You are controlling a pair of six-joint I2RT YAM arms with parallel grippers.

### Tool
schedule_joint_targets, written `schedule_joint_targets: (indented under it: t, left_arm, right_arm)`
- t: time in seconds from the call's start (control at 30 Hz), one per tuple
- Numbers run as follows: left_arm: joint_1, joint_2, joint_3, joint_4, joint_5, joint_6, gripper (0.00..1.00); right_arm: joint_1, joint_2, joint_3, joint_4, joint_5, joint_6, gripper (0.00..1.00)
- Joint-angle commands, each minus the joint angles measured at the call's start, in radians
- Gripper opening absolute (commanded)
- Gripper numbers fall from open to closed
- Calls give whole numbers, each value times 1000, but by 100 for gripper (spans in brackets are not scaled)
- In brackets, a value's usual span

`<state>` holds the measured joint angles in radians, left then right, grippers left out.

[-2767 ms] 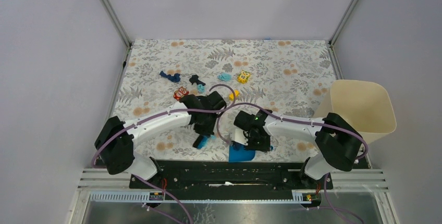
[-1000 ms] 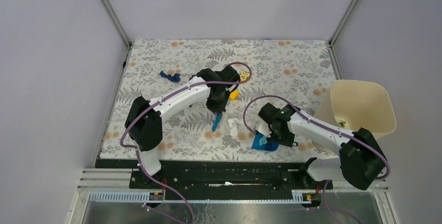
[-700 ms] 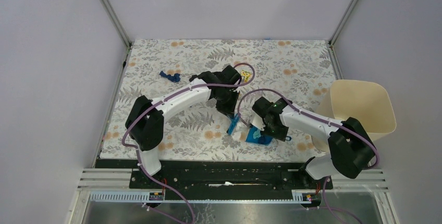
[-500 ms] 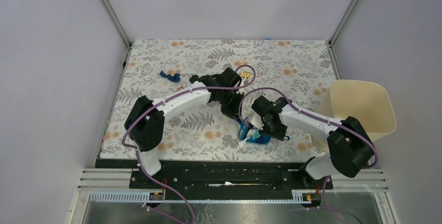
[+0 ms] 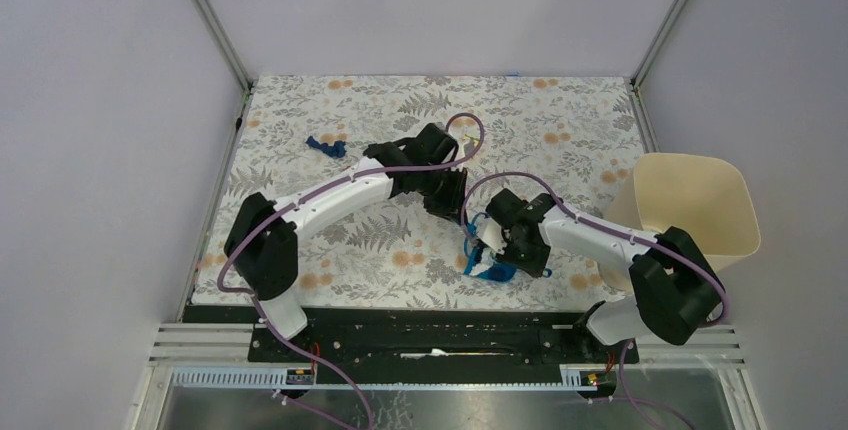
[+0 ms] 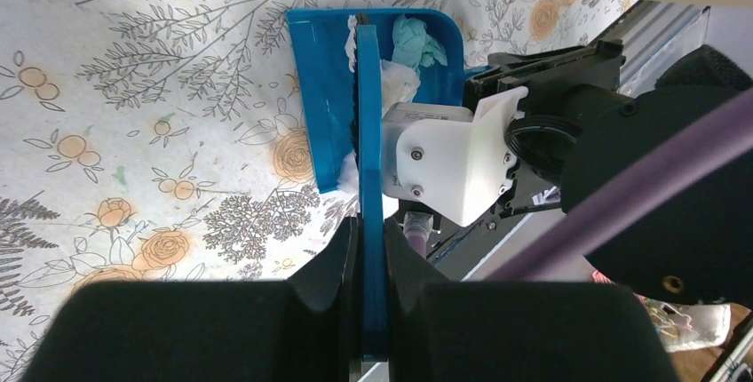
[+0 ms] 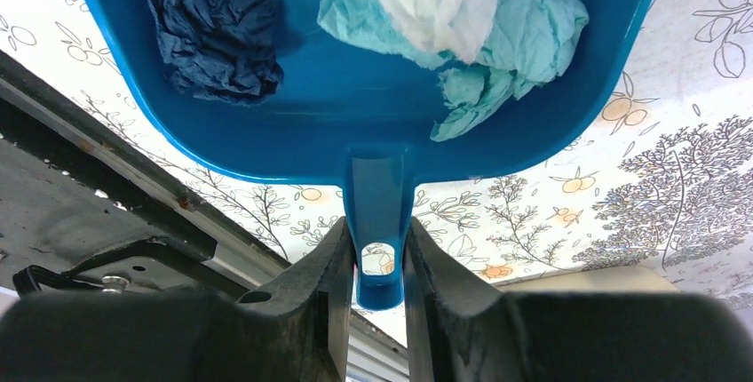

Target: Sweep away the paper scraps from the table

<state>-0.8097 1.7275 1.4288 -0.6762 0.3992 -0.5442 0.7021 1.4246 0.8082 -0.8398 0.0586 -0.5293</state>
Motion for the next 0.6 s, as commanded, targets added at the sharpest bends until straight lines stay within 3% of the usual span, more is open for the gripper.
schedule_joint_targets:
  t: [0.0, 0.57]
  left_arm:
    - [-2, -74, 32, 101, -42, -21, 0]
    - [4, -119, 64, -10, -138, 2, 0]
  right_arm:
    - [-1, -33, -27, 24, -36, 11, 0]
    - [-1, -148, -99, 146, -30, 20, 0]
